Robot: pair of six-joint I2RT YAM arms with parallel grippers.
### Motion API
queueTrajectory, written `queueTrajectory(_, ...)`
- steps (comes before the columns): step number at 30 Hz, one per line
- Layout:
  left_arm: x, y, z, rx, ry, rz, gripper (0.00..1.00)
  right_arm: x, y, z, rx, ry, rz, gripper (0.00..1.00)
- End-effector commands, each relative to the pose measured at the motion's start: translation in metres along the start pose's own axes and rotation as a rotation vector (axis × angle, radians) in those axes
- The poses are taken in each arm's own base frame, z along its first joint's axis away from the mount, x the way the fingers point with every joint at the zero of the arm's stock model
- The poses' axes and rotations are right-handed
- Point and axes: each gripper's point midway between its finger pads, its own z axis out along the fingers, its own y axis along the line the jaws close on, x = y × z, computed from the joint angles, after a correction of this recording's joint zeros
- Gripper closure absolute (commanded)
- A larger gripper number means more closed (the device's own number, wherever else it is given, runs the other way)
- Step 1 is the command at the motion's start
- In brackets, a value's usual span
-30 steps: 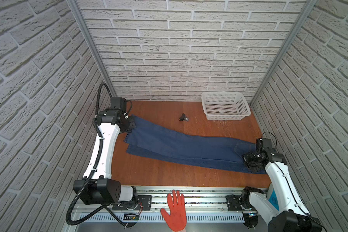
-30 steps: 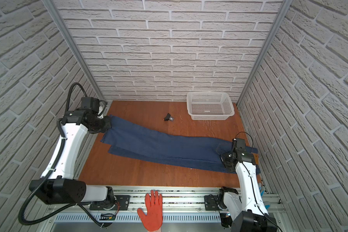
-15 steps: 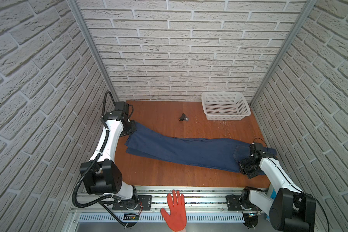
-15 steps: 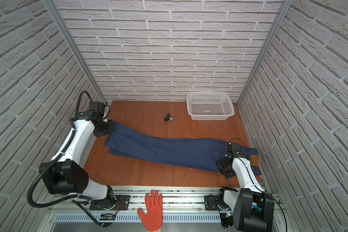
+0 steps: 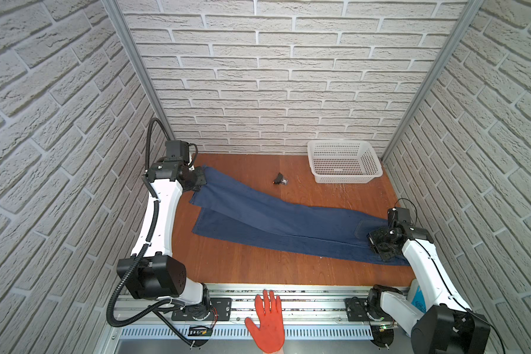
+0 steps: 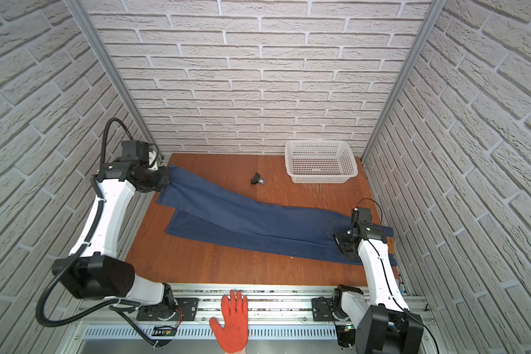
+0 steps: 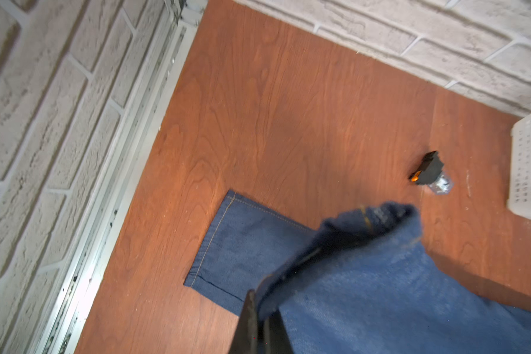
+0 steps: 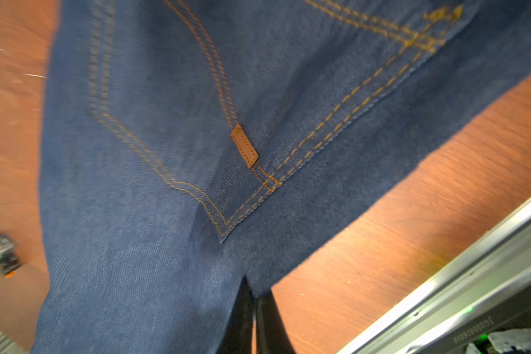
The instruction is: Fold and stack the trousers
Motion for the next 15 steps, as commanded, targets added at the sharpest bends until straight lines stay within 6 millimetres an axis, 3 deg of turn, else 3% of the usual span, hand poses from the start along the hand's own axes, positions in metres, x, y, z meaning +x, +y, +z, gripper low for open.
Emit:
queueTrajectory(1,0.004,0.007,0.012,-0.010,0.010,-0.002,1.00,0.004,-0.011,0.002,0.046,0.005,0.002,0.94)
queueTrajectory(7,0.024,0.021,0.050,-0.068,0.065,-0.003,1.00,0.011,-0.023,0.027,0.087,0.032,-0.005,0.94)
queueTrajectory(11,0.023,0.025,0.068,-0.083,0.070,0.004,1.00,0.013,-0.024,0.041,0.128,0.045,-0.055,0.93)
queueTrajectory(15,0.019,0.025,0.074,-0.082,0.064,0.004,1.00,0.021,-0.025,0.054,0.149,0.072,-0.078,0.93)
